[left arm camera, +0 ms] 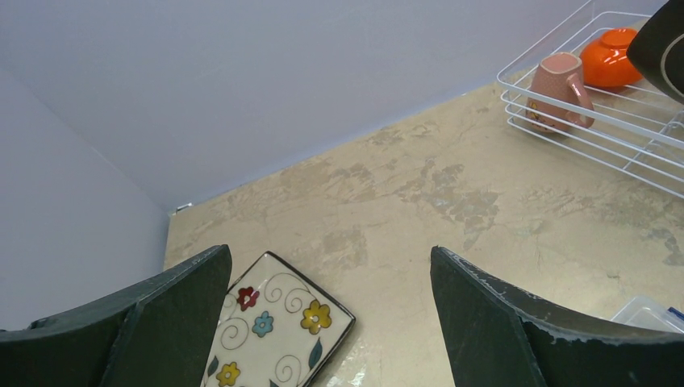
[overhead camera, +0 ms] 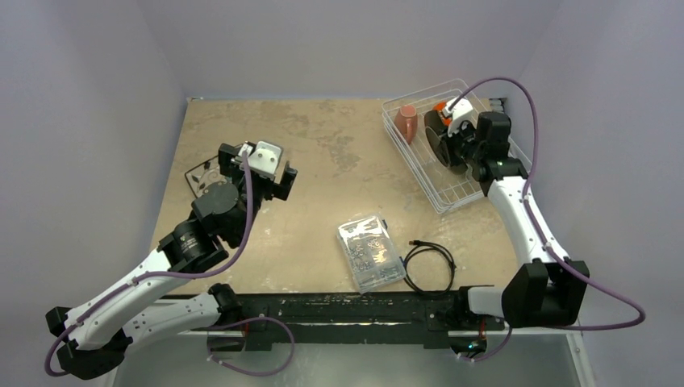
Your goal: Load the mixed dishes into the dish rack
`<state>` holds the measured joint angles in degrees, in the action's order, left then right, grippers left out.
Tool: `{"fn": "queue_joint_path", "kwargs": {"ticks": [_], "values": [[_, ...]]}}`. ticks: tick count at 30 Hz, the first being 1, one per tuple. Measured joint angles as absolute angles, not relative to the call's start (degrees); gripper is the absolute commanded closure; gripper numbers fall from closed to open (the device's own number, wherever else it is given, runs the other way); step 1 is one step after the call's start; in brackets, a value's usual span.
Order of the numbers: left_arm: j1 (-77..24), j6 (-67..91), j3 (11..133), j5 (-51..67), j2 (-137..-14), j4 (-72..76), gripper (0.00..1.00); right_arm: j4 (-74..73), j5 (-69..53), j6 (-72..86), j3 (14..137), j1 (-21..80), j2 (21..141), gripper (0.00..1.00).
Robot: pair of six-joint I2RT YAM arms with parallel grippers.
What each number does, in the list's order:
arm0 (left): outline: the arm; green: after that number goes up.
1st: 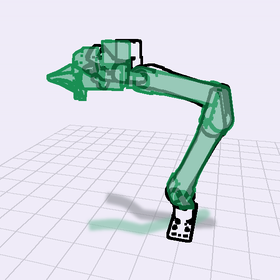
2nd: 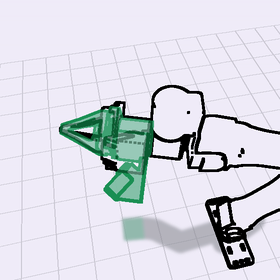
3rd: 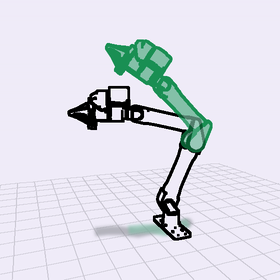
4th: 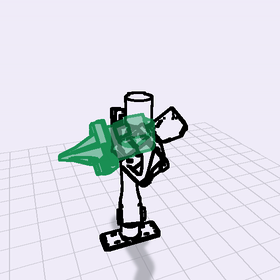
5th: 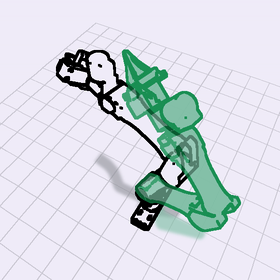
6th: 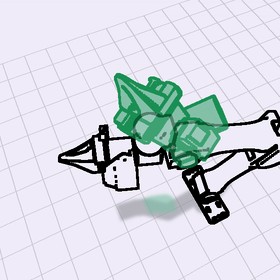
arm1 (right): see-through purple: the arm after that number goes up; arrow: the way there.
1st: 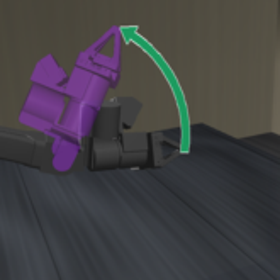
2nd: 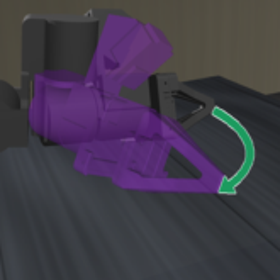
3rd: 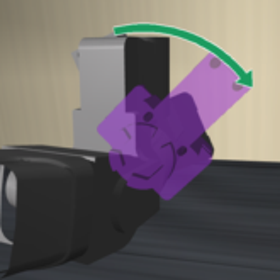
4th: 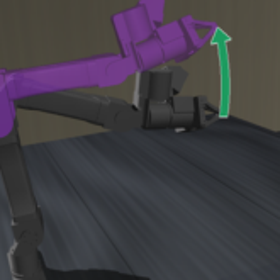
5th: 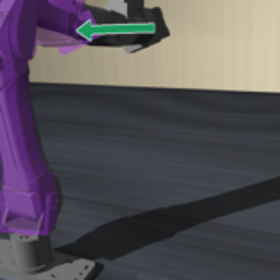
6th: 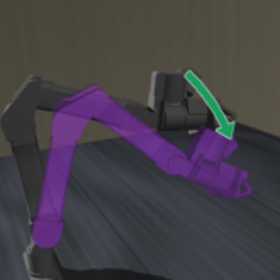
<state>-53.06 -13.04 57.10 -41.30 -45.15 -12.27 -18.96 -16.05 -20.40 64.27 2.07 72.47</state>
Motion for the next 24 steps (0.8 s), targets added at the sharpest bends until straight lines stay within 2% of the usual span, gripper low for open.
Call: {"fn": "queue_joint_path", "kwargs": {"ticks": [24], "values": [[-53.1, -13.0, 57.1, -41.2, -45.6, -12.2, 0.09, -9.4, -20.6, -16.2, 58.9, -3.4, 75.5, 1.0]]}}
